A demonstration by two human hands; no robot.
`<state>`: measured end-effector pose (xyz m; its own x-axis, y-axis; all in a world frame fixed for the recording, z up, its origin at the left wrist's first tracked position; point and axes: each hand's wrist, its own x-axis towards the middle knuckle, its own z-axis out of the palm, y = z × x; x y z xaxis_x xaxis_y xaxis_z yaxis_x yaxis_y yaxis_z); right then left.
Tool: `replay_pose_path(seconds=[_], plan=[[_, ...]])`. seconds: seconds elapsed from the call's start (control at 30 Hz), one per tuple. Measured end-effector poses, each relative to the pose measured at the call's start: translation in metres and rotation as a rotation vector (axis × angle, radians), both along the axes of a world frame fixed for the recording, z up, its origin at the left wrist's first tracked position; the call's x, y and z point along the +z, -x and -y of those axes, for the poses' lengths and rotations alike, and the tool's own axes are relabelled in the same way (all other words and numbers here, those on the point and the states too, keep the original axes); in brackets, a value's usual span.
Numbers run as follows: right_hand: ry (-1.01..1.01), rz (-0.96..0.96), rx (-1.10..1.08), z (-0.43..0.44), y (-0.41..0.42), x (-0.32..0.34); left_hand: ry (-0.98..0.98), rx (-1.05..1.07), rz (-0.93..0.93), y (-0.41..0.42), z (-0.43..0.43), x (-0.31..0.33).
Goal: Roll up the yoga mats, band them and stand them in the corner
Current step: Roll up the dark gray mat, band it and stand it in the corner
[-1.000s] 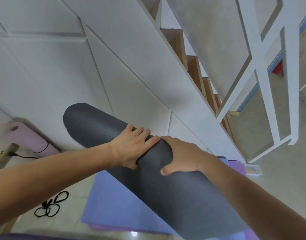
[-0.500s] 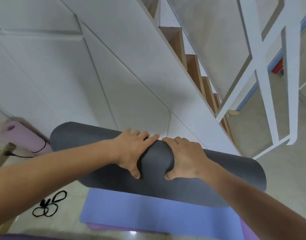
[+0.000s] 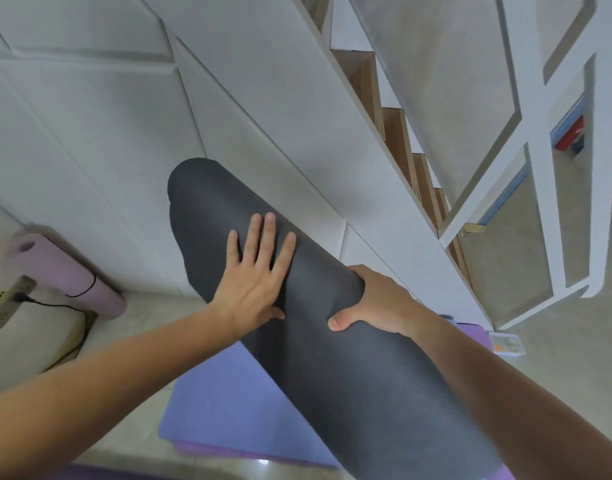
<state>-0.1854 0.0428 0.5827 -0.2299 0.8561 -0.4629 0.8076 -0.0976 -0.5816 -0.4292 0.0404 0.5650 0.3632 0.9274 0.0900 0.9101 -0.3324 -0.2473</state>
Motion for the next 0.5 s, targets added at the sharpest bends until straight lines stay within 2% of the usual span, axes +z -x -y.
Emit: replay_pose_path(seconds=[0.23, 0.3, 0.4, 0.5], plan=[[-0.173, 0.196, 0.012, -0.002, 0.016, 0.008, 0.049, 0.155, 0.112, -0.008, -0.011, -0.009], [-0.174, 0.206, 0.030, -0.002, 0.017, 0.007, 0.020, 0.034, 0.016, -0.008, -0.017, -0.003], [-0.141, 0.208, 0.093, -0.002, 0.011, 0.012, 0.000, -0.365, -0.189, -0.005, -0.024, 0.008], [-0.080, 0.192, 0.150, -0.001, 0.007, 0.018, 0.048, -0.499, -0.222, -0.007, -0.027, 0.013]])
